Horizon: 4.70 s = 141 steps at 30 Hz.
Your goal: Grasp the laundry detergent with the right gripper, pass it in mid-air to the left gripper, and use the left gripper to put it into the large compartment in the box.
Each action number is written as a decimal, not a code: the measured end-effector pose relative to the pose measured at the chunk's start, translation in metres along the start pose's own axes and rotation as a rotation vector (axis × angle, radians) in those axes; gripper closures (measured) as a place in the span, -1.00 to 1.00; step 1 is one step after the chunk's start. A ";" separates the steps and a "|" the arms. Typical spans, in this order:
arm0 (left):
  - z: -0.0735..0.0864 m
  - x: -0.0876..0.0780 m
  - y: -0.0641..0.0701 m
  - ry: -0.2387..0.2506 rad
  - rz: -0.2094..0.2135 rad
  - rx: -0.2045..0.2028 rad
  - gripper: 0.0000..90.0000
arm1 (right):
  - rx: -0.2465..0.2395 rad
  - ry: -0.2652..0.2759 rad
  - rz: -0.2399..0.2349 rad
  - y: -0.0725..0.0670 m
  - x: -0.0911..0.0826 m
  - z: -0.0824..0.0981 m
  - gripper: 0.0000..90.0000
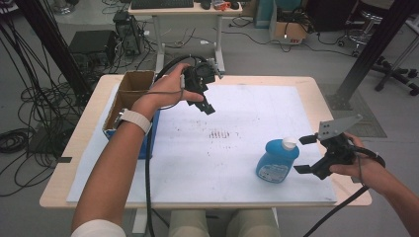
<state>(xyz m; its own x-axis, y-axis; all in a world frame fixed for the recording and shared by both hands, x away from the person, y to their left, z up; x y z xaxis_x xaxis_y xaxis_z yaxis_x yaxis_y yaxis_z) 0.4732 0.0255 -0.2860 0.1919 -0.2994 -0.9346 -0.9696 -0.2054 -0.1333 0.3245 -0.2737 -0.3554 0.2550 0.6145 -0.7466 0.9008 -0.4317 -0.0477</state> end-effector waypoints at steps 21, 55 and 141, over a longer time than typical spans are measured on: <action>0.001 0.000 0.000 0.009 -0.001 -0.005 -0.71 | -0.018 0.066 -0.004 0.002 0.013 0.009 -0.91; 0.005 -0.004 -0.001 0.013 -0.005 -0.021 -0.71 | 0.018 0.089 0.010 0.000 0.017 0.021 -0.92; 0.005 0.001 0.001 0.016 -0.002 -0.030 -0.71 | 0.033 0.222 0.011 0.001 0.038 0.035 -0.89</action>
<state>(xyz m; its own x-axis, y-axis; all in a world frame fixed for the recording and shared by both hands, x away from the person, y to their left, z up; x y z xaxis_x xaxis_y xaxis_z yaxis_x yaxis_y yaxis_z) 0.4715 0.0301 -0.2885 0.1960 -0.3135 -0.9291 -0.9643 -0.2336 -0.1246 0.3229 -0.2736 -0.4073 0.3388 0.7386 -0.5828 0.8865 -0.4581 -0.0652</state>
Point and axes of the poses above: each handheld gripper's, and its own axes: x roughly forward along the jaws, z roughly out of its underside, y roughly to its right, the point moved 7 cm from there along x, roughly forward along the jaws, and after that the axes turned 2 degrees about -y, right-handed, at the moved point
